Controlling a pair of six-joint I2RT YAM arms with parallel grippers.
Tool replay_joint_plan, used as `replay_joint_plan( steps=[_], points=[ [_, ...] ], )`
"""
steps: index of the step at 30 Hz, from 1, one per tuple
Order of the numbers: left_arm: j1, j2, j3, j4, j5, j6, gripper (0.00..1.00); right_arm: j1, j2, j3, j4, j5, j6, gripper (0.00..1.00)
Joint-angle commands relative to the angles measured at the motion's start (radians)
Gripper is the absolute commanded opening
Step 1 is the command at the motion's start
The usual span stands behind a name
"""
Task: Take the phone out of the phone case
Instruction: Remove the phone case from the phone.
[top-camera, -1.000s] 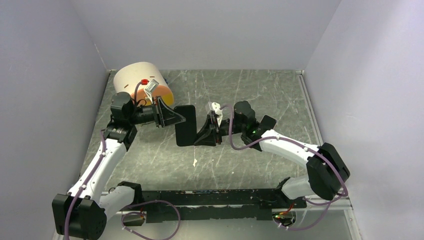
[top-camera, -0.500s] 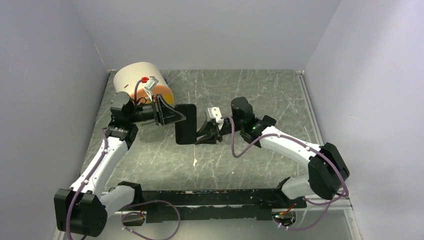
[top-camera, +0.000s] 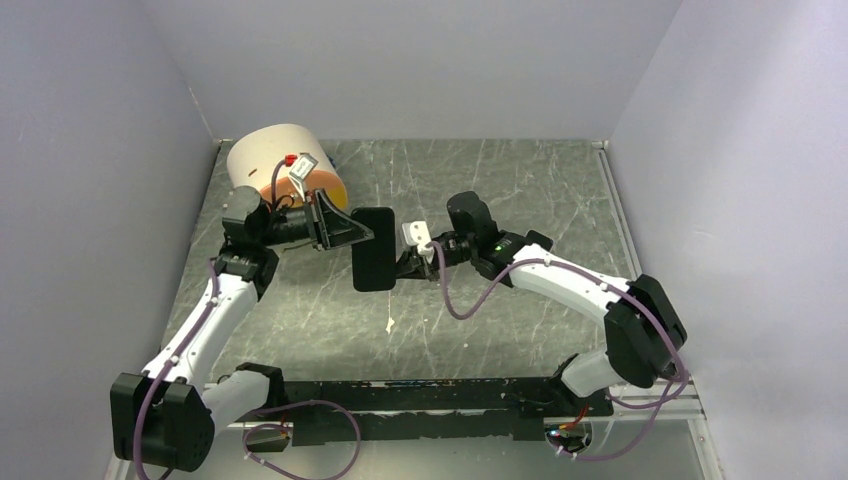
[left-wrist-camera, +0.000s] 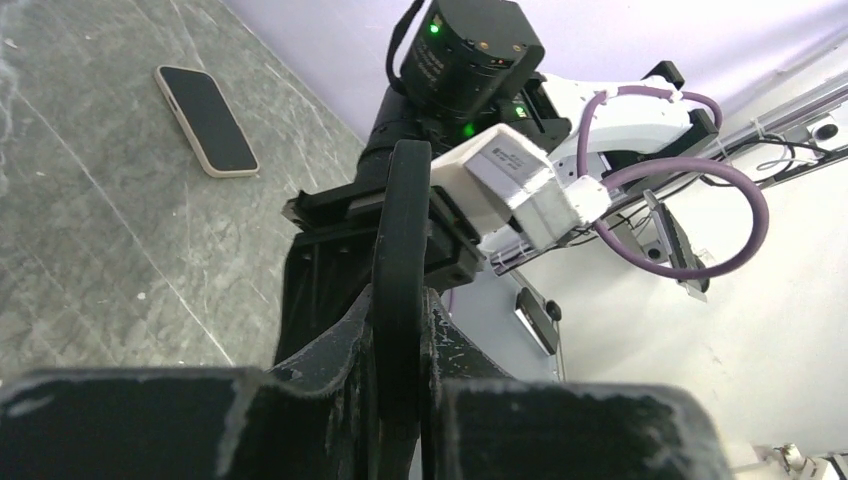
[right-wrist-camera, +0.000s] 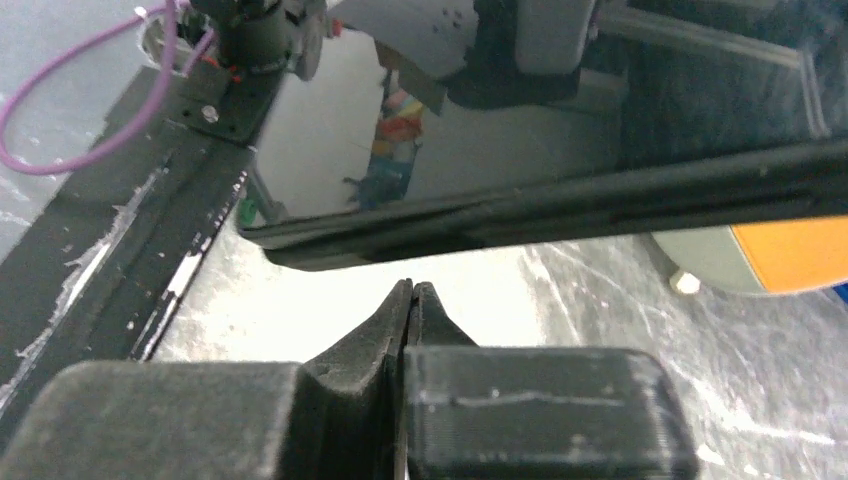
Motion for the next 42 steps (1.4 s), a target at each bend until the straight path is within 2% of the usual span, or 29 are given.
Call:
replay_joint_plan(
  steps=[1,4,7,8,10,12,16,23,28,36,42],
  points=[
    [-0.007,-0.035,0.027,0.053,0.017,-0.046,0.03,-0.002,0.008,0.021,0.036,0.045,-0.012,0.00],
    [-0.007,-0.037,0.017,0.072,0.015,-0.056,0.02,-0.004,-0.004,-0.014,0.110,0.035,0.061,0.00],
    [-0.007,-0.053,0.030,-0.010,-0.014,0.010,0.03,-0.022,-0.028,-0.057,0.169,0.033,0.148,0.11],
    [-0.007,-0.061,0.035,-0.035,-0.025,0.031,0.03,-0.033,-0.041,-0.082,0.213,0.029,0.188,0.15],
    [-0.007,-0.074,0.043,-0.075,-0.046,0.074,0.03,-0.063,-0.071,-0.140,0.328,0.008,0.287,0.35],
    [-0.007,-0.082,0.049,-0.107,-0.061,0.099,0.03,-0.085,-0.106,-0.197,0.434,-0.007,0.383,0.47],
    [-0.007,-0.079,0.005,0.007,-0.075,0.035,0.03,-0.085,-0.156,-0.247,0.512,-0.018,0.485,0.58],
    [-0.007,-0.045,-0.036,0.171,-0.062,-0.081,0.03,-0.080,-0.180,-0.265,0.634,-0.032,0.618,0.59],
    [-0.007,-0.054,-0.039,0.175,-0.064,-0.095,0.02,-0.068,-0.151,-0.244,0.678,-0.036,0.663,0.58],
    [-0.007,-0.049,-0.066,0.294,-0.051,-0.190,0.03,-0.068,-0.109,-0.244,0.790,-0.037,0.745,0.52],
    [-0.008,-0.056,-0.064,0.282,-0.053,-0.181,0.03,-0.068,-0.110,-0.249,0.838,-0.038,0.786,0.51]
  ],
)
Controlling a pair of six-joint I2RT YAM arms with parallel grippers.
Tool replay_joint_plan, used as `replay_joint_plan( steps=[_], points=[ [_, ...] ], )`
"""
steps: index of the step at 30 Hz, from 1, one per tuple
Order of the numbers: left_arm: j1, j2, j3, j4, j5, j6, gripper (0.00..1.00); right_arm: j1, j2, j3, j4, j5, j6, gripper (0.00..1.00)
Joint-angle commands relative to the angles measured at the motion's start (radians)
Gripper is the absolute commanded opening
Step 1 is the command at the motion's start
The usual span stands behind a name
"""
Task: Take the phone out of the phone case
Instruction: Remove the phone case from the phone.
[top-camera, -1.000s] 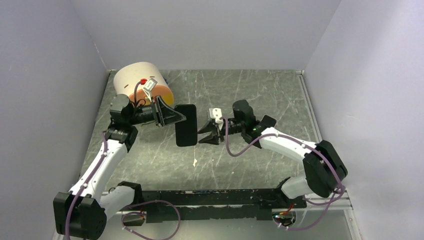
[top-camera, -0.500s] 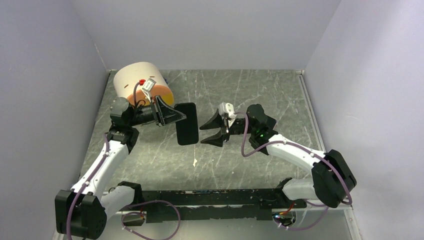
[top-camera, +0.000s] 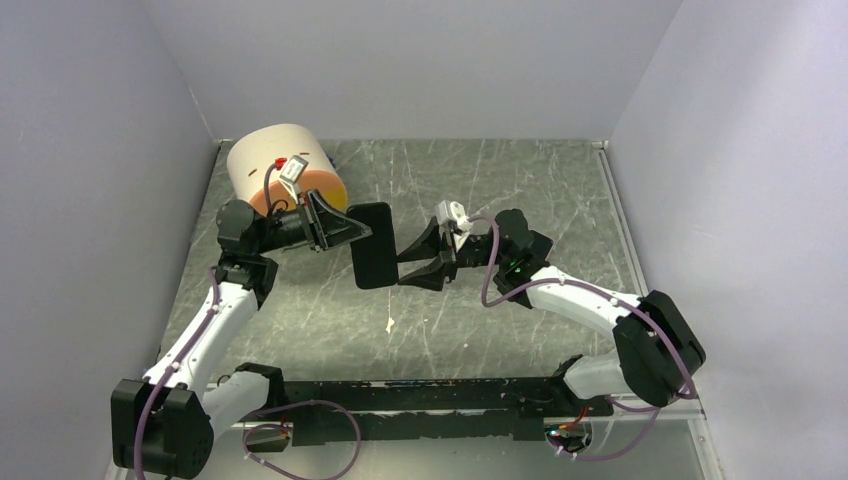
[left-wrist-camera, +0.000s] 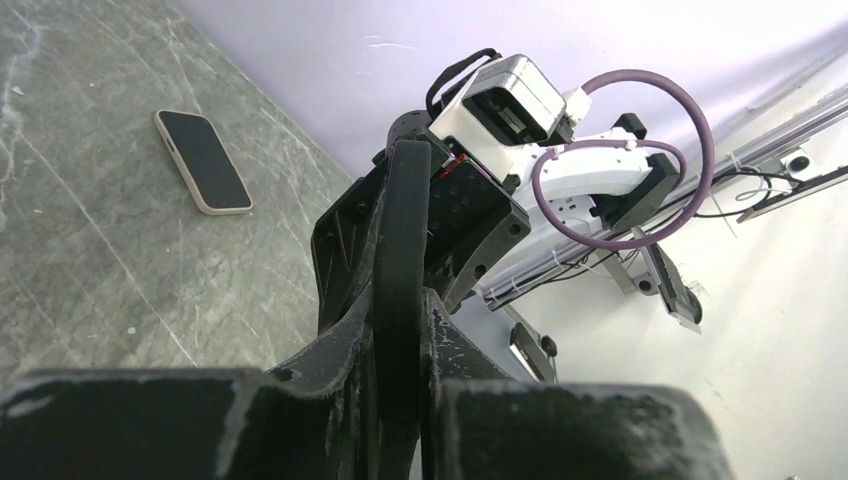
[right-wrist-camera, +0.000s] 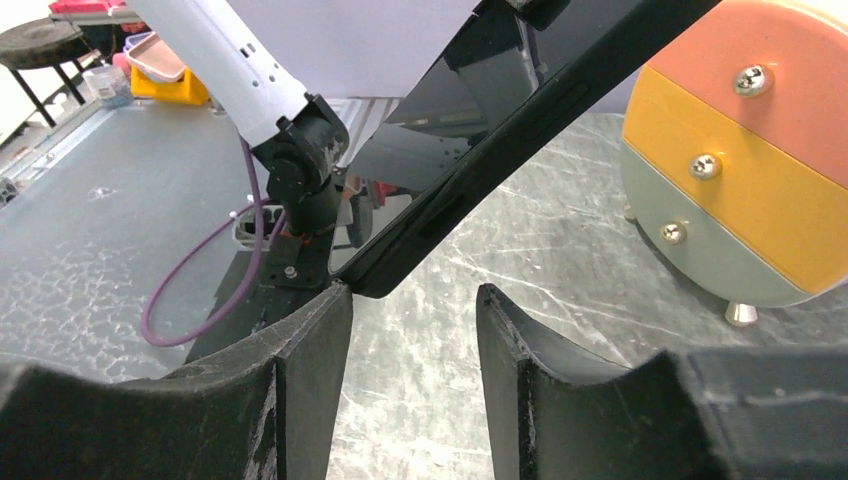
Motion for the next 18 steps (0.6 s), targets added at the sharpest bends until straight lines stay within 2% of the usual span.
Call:
replay_joint_plan(
  steps=[1,5,13,18],
  points=[
    [-0.003,-0.020,0.009,0.088,0.007,-0.042,0.03,0.003,-0.002,0.022,0.118,-0.003,0.053,0.51],
    [-0.003,-0.020,0.012,0.074,0.004,-0.032,0.03,0.003,0.010,0.028,0.135,-0.001,0.081,0.50],
    [-0.004,-0.015,-0.002,0.198,0.022,-0.131,0.03,0.003,0.026,0.053,0.002,0.091,0.013,0.42],
    [-0.003,-0.046,-0.014,0.188,0.018,-0.144,0.03,0.003,0.038,0.068,-0.009,0.139,0.018,0.38]
  ],
)
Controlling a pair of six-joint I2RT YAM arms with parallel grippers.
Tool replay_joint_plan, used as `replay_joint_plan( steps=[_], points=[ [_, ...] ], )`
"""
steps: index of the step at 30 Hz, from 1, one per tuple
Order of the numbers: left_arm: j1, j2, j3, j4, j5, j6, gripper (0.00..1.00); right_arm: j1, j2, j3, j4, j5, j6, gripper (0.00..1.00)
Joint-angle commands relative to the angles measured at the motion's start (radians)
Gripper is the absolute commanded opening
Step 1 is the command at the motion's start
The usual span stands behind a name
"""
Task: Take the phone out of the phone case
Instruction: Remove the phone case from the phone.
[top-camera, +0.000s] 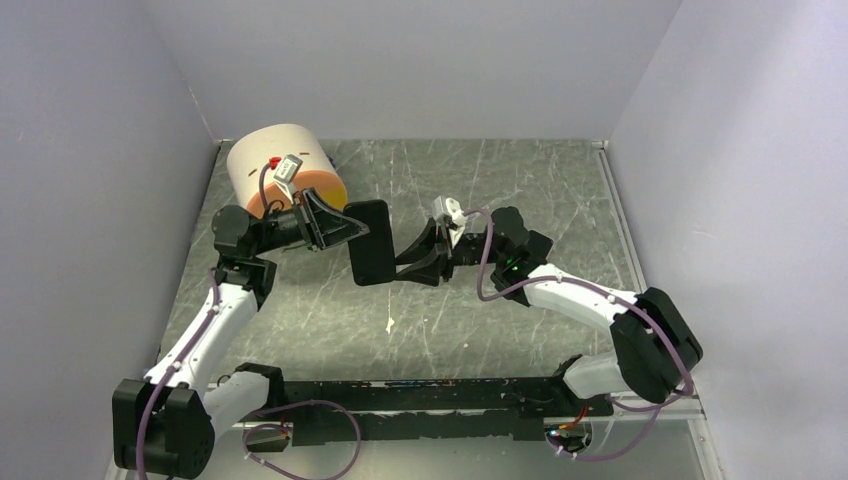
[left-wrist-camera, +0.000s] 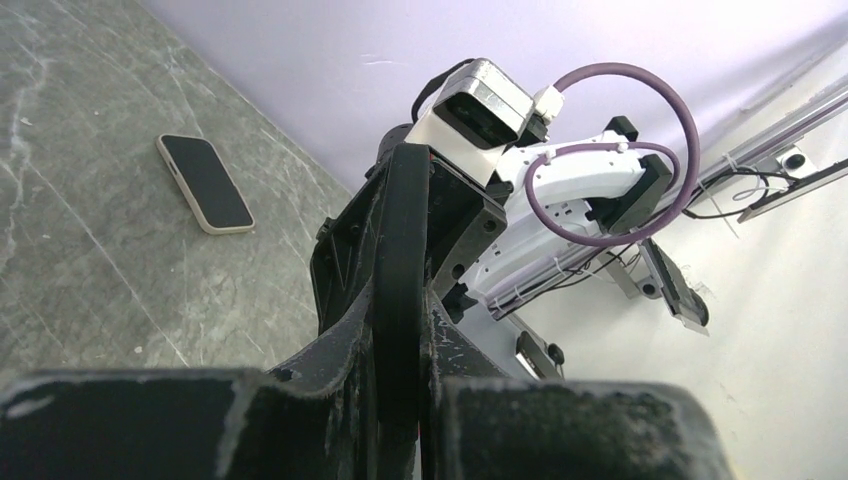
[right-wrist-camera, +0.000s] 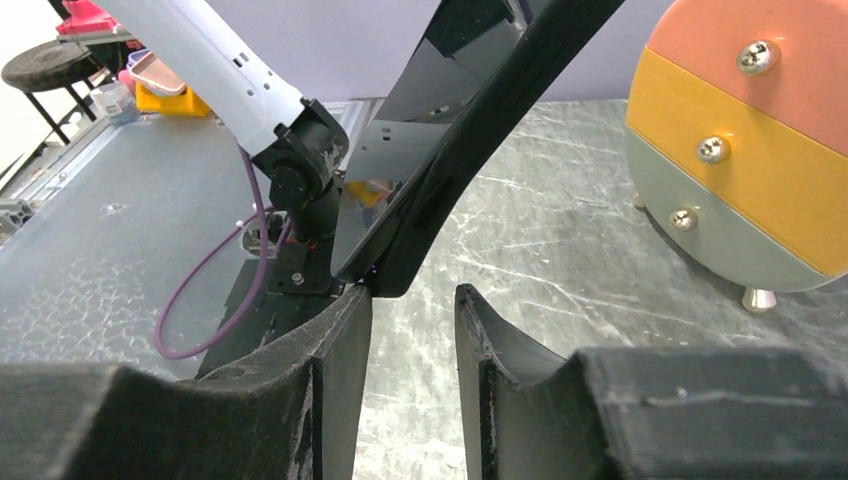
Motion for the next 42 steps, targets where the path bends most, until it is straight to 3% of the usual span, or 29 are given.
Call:
replay_joint_plan(
  steps=[1,7,14,18,26,31,42],
  points=[
    [-0.013,-0.051,-0.001,0.076,0.012,-0.090,0.03,0.000,0.022,0.047,0.019,0.118,-0.014,0.38],
    [-0.014,-0.048,-0.019,0.109,-0.003,-0.114,0.02,0.000,0.037,0.046,0.076,0.132,0.057,0.36],
    [-0.018,0.005,-0.065,0.354,-0.008,-0.279,0.02,0.002,0.068,0.034,0.136,0.199,0.105,0.35],
    [-0.025,0.005,-0.078,0.379,-0.020,-0.299,0.03,0.004,0.083,0.029,0.200,0.190,0.145,0.36],
    [-0.055,-0.015,-0.081,0.320,-0.062,-0.271,0.03,0.014,0.109,0.045,0.240,0.203,0.182,0.35],
    [-0.065,-0.013,-0.091,0.237,-0.088,-0.206,0.02,0.014,0.119,0.039,0.365,0.171,0.276,0.36],
    [-0.065,0.043,-0.060,-0.097,-0.205,0.048,0.03,0.014,0.134,-0.008,0.471,0.238,0.498,0.29]
  ],
)
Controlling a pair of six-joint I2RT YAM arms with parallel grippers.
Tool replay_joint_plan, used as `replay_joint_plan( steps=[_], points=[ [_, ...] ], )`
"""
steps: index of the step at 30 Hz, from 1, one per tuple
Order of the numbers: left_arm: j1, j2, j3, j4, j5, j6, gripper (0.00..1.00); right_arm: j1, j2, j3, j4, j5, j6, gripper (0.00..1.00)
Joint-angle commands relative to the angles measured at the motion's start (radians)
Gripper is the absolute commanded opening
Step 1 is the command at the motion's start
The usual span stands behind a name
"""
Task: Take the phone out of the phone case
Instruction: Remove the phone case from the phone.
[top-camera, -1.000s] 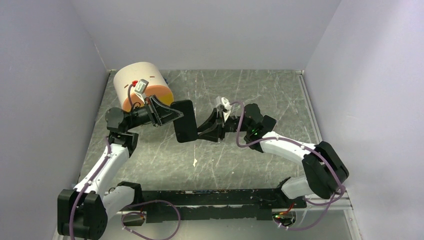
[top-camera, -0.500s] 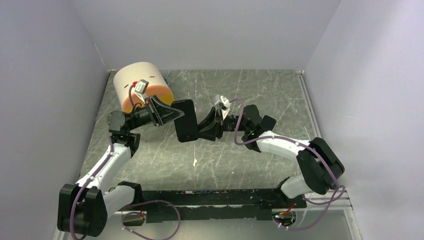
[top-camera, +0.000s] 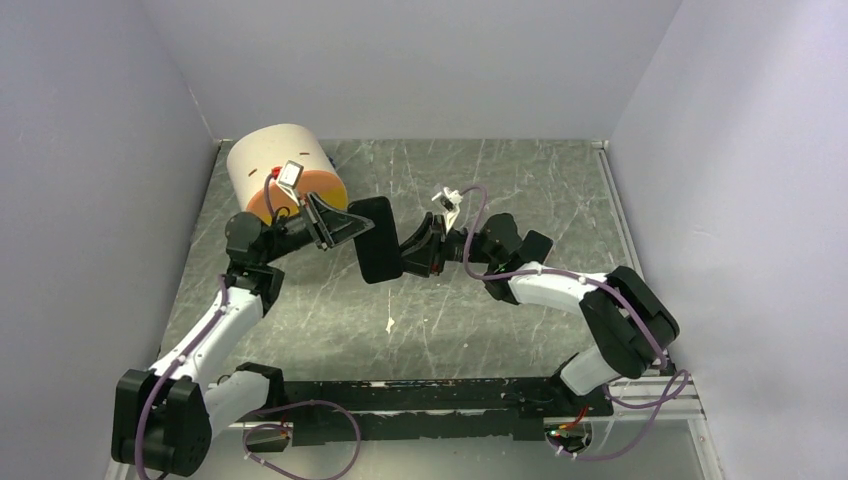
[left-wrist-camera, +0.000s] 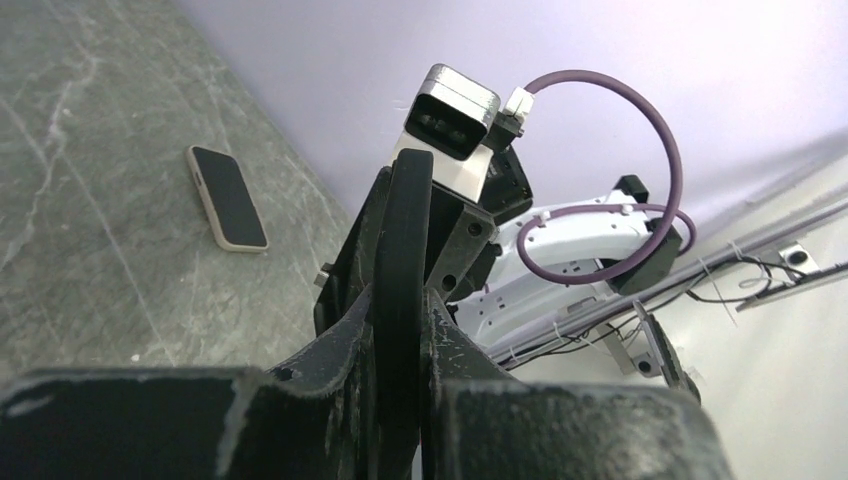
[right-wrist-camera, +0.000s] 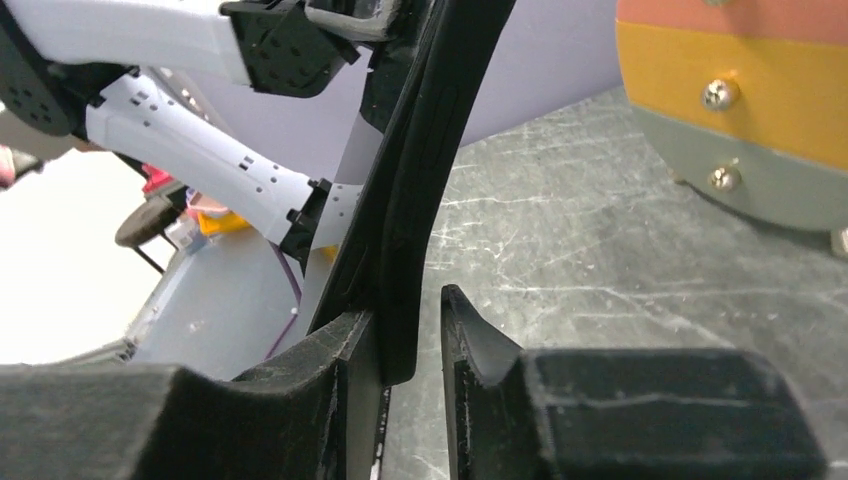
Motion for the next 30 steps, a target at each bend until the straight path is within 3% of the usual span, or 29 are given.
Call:
replay_joint_plan(
  steps=[1,7,10,23,30],
  points=[
    [-0.028,0.043,0.026,-0.157,-0.031,0.103,0.03,0.005,-0.012,0.003,0.159,0.147,0.110,0.27],
    [-0.028,0.108,0.032,-0.193,-0.060,0.145,0.02,0.006,-0.018,-0.039,0.149,0.218,0.195,0.13],
    [-0.027,0.125,0.046,-0.242,-0.086,0.181,0.08,0.006,-0.024,-0.060,0.161,0.233,0.236,0.00],
    [-0.027,0.146,0.118,-0.531,-0.251,0.383,0.53,0.006,-0.061,-0.121,0.012,0.338,0.401,0.00],
    [-0.029,0.066,0.189,-0.733,-0.369,0.529,0.68,0.004,-0.144,-0.124,-0.273,0.464,0.415,0.00]
  ],
)
